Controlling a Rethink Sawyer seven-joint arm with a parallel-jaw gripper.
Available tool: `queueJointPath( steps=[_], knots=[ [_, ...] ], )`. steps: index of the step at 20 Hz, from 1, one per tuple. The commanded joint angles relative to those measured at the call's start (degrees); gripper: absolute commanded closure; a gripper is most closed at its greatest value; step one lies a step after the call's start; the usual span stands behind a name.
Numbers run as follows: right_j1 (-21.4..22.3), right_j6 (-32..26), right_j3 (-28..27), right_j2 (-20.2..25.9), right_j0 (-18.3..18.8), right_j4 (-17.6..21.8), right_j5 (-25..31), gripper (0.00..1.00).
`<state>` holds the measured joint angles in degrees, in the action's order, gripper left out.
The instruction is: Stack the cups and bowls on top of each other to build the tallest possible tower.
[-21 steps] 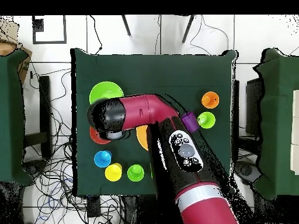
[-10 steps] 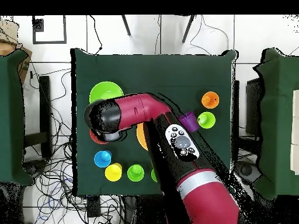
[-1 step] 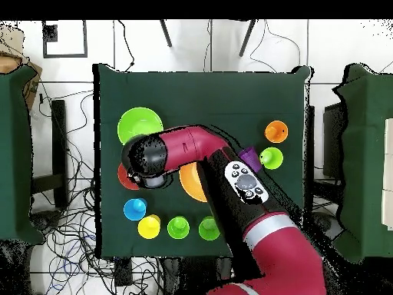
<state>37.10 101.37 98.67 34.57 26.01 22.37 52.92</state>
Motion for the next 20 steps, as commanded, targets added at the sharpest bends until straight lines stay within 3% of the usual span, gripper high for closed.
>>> queueJointPath(
  steps=[1, 6, 8, 20],
  knots=[
    [3.3, -14.1, 7.0, 4.9, 2.6, 3.6, 1.9, 0.00],
    [9.9, -10.7, 10.4, 7.6, 3.5, 0.2, 5.3, 0.00],
    [10.5, -10.4, 10.1, 8.1, 3.1, -0.1, 6.5, 0.00],
    [4.7, -8.1, 5.9, 5.7, 0.2, 4.5, 4.1, 0.00]
  ],
)
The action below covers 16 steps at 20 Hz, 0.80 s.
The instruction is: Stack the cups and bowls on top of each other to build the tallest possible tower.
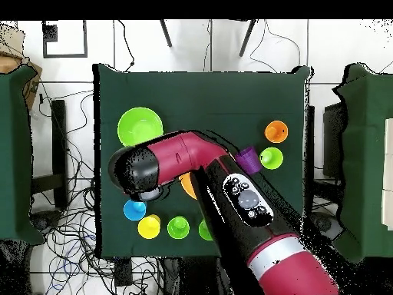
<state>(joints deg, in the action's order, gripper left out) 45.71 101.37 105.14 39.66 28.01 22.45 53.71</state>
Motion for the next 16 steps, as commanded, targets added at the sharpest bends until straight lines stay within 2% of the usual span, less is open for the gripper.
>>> queueJointPath(
  steps=[1, 10, 16],
  knots=[
    [-3.9, -8.2, 0.1, 0.5, -1.5, 4.7, 2.5, 0.00],
    [-1.6, -9.2, 6.2, 1.8, 1.7, 5.0, -0.9, 0.00],
    [-4.1, -8.2, 4.3, 0.9, 0.7, 6.5, -1.4, 0.00]
  ],
)
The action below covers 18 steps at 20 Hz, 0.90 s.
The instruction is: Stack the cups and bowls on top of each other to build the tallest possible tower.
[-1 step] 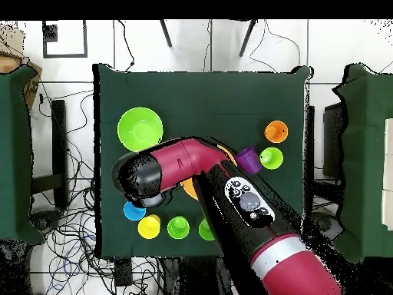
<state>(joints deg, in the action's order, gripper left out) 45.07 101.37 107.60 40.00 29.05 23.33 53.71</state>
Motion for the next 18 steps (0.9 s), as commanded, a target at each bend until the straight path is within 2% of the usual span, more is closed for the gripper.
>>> queueJointPath(
  steps=[1, 7, 18],
  knots=[
    [-4.0, -7.9, 1.5, 0.3, -0.5, 6.1, -1.6, 0.00],
    [-6.3, -5.4, 0.9, -1.1, -1.6, 8.3, -3.5, 0.00],
    [-9.1, -4.4, 1.1, -1.4, -1.1, 11.2, -6.3, 0.00]
  ],
)
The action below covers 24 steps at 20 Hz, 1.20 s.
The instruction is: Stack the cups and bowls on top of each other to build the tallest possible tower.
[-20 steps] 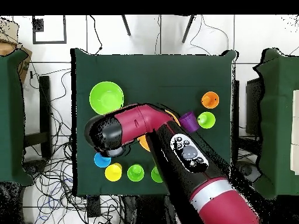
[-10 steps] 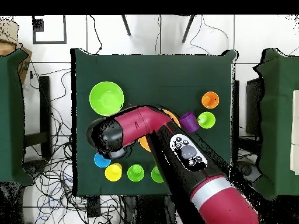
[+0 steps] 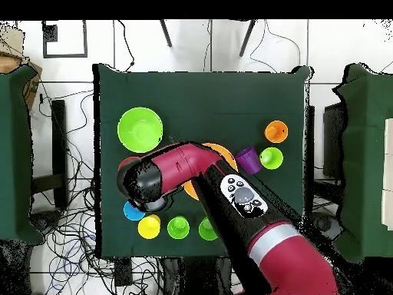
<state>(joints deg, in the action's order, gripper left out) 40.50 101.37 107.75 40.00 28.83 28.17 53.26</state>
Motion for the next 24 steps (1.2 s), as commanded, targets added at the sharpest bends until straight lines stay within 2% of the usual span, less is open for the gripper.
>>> queueJointPath(
  steps=[1, 5, 15, 24],
  knots=[
    [-5.0, -4.0, 1.0, -1.8, -1.1, 7.1, -6.4, 0.00],
    [-6.1, -3.2, 1.2, -2.5, -1.1, 8.4, -7.6, 0.00],
    [-5.9, -1.5, 0.7, -2.8, -1.9, 8.7, -7.0, 0.00],
    [-3.3, -0.8, 3.0, -2.1, -1.7, 7.4, -6.6, 0.00]
  ],
)
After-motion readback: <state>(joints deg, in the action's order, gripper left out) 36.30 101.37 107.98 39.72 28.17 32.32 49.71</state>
